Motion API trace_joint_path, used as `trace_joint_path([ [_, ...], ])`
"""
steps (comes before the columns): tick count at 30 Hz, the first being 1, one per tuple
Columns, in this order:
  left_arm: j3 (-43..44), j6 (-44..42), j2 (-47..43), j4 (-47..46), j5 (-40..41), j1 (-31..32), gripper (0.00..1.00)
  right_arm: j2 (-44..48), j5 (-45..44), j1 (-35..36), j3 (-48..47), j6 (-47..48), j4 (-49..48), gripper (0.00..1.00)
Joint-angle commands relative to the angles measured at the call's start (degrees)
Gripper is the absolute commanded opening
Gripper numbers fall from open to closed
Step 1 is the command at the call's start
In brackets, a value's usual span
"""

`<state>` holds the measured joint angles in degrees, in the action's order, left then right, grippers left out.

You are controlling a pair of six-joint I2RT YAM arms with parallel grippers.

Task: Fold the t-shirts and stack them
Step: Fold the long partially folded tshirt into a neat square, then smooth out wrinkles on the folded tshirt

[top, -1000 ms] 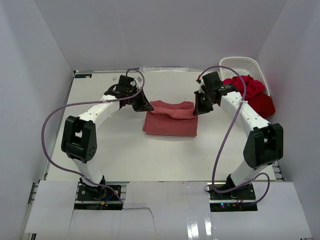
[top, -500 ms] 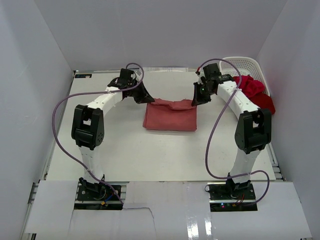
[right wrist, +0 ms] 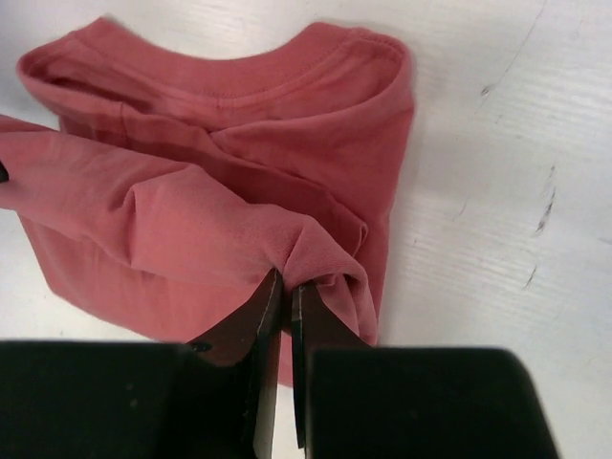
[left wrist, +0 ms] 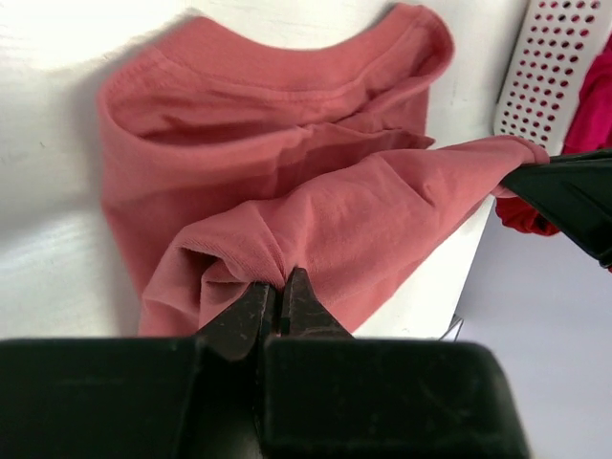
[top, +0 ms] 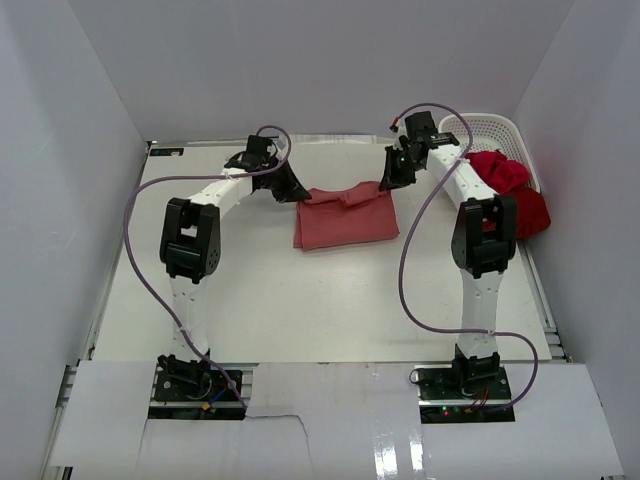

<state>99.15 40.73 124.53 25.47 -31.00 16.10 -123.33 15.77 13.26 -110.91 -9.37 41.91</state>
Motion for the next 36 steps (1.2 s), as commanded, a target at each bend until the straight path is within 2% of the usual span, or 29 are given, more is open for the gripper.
trace_joint_path([
  [1,3.50,0.92,1.67,-0.25,-1.16,-1.41,0.08,-3.40,0.67,-1.38,-6.23,0.67,-1.74,0.09],
  [4,4.38,2.50,4.31,-1.39,-1.60,-2.91,0.09,-6.04,1.63,-2.88,-7.12,-0.30,-5.42,0.08],
  [5,4.21,3.03,5.27,-2.26,-1.86,-3.26,0.11,-6.92,1.98,-3.23,-7.12,-1.00,-6.48,0.11],
  [6,4.21,3.30,5.72,-3.58,-2.48,-3.61,0.18,-7.36,2.77,-3.50,-7.12,-1.27,-8.93,0.24],
  [8,4.38,4.09,6.51,-4.90,-2.92,-4.58,0.22,-7.72,3.13,-4.03,-6.52,-1.53,-11.66,0.32],
  [9,4.12,4.62,6.78,-6.30,-2.57,-5.28,0.37,-7.46,2.17,-4.03,-5.73,-2.05,-13.42,0.44],
  [11,3.77,5.41,6.69,-7.71,-2.40,-5.90,0.73,-4.23,-0.37,-4.03,0.21,-3.28,-20.61,0.59],
  [12,3.42,5.50,5.91,-9.63,-2.31,-6.42,0.87,-2.46,-0.30,-4.03,3.39,-3.64,-24.12,0.72],
  [14,1.84,5.67,4.15,-12.54,-1.35,-6.96,0.98,3.75,-1.17,-3.94,9.98,-3.90,-34.58,0.74],
  [15,1.22,5.50,2.05,-13.69,-0.90,-7.22,0.98,5.88,-1.01,-3.94,16.11,-3.99,-37.57,0.83],
  [16,0.87,5.24,0.99,-14.48,-0.29,-7.57,0.98,7.65,-0.74,-3.85,18.52,-3.82,-40.13,0.88],
  [18,0.69,4.10,-0.95,-15.10,0.50,-7.75,0.98,11.26,-0.83,-3.76,21.25,-3.21,-42.97,0.88],
  [21,-0.01,3.13,-4.46,-15.19,-0.11,-7.31,0.98,12.23,1.01,-3.68,21.18,-2.42,-38.23,0.87],
  [25,-0.36,0.94,-7.28,-12.38,-3.35,-6.08,0.98,15.83,3.47,-3.50,26.42,-2.58,-39.17,0.83],
  [26,-0.80,0.58,-7.63,-12.38,-4.93,-5.73,0.98,17.66,5.13,-3.50,27.76,-3.37,-40.23,0.79],
  [28,-1.86,-0.56,-7.99,-12.20,-6.08,-4.59,0.96,17.86,6.98,-3.50,27.77,-4.60,-39.90,0.64],
  [29,-1.69,-0.83,-7.29,-12.29,-8.26,-3.97,0.91,16.73,9.78,-3.50,26.81,-5.48,-37.71,0.47],
  [31,-0.46,-1.44,-5.54,-12.47,-11.43,-3.36,0.78,13.22,12.87,-3.50,22.87,-6.80,-34.72,0.23],
  [32,0.42,-1.44,-3.26,-12.47,-15.10,-3.01,0.69,11.98,16.36,-3.50,21.89,-8.29,-33.83,0.08],
  [33,2.78,-1.44,-2.11,-12.55,-16.88,-2.04,0.56,10.84,18.40,-3.50,21.01,-8.82,-32.43,0.08],
  [35,5.42,-1.62,0.96,-12.21,-19.69,-0.46,0.47,8.29,23.14,-2.89,20.47,-10.49,-32.50,0.08],
  [36,7.79,-1.97,1.85,-12.12,-20.23,0.07,0.35,7.67,24.21,-2.54,20.47,-10.85,-32.51,0.08],
])
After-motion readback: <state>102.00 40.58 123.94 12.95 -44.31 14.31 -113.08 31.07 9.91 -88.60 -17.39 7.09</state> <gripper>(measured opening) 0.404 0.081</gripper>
